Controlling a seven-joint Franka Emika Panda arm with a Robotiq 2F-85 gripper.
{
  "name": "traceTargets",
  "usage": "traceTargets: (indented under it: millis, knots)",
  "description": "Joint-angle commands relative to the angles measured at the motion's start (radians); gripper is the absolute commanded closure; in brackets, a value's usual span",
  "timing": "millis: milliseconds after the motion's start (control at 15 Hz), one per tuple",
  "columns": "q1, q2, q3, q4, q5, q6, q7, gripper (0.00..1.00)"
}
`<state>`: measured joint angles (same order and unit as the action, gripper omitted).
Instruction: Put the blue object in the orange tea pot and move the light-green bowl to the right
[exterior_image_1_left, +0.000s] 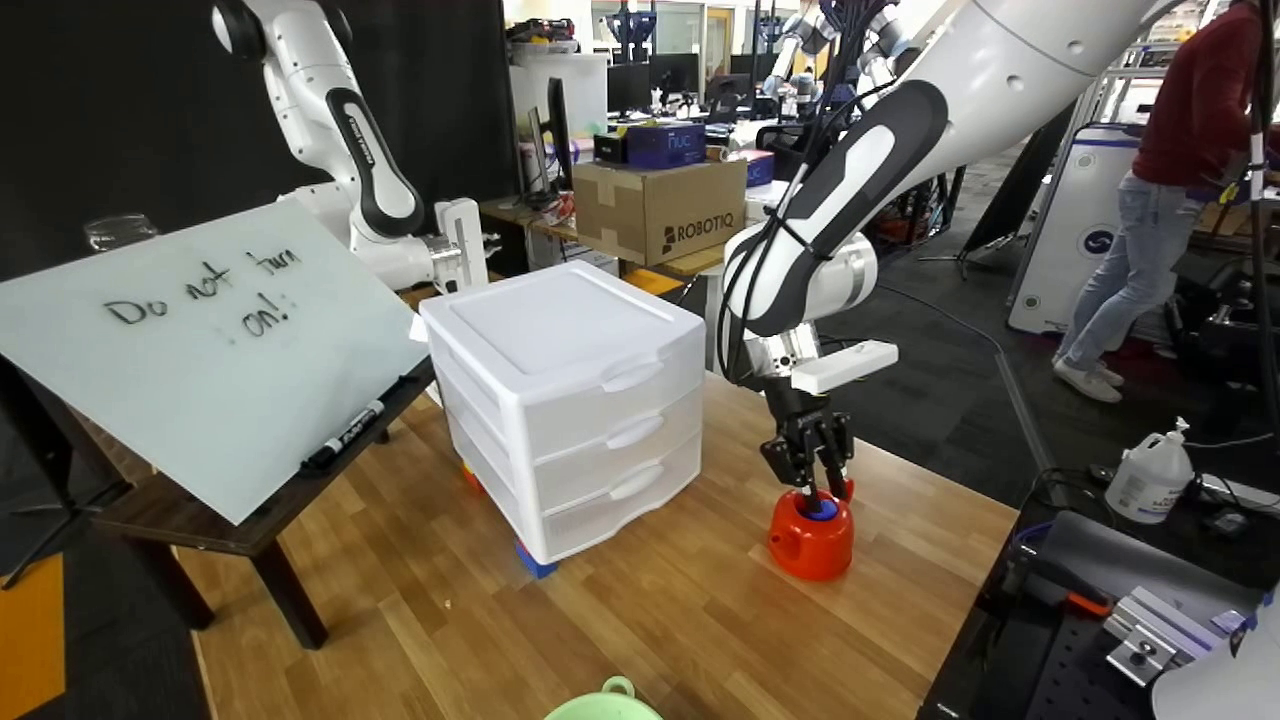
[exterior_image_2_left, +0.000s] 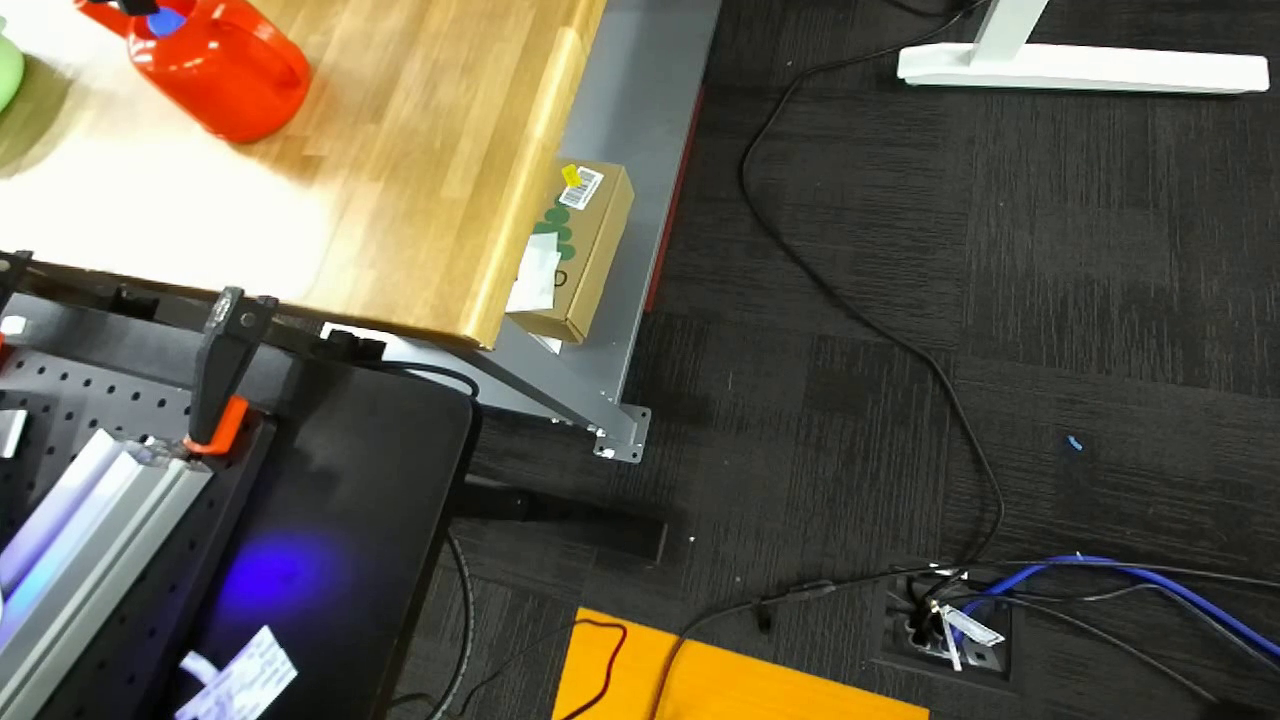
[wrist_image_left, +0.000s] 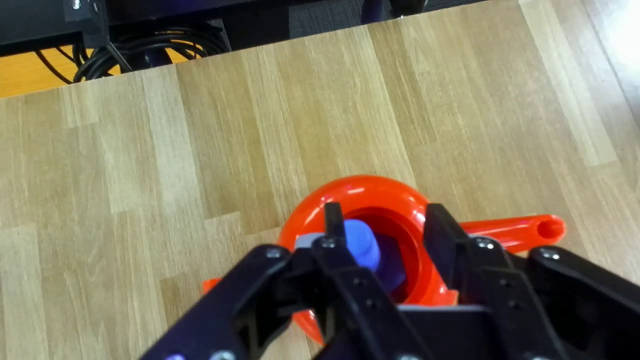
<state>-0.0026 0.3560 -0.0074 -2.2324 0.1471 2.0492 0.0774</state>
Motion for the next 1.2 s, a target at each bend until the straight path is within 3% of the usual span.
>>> traceTargets:
  millis: [0, 200, 267, 600, 1133]
  knots:
    - [-0.007, -0.005, 0.000, -0.005, 0.006, 0.000, -0.007, 0.22]
    - [-0.010, -0.008, 0.001, -0.011, 0.012, 0.003, -0.013, 0.02]
    - [-0.010, -0.011, 0.000, -0.016, 0.010, 0.006, -0.011, 0.00]
    - [0.019, -0.059, 0.003, -0.094, -0.032, 0.036, 0.014, 0.00]
    - [0.143, -0.216, 0.078, -0.303, -0.164, 0.102, 0.122, 0.00]
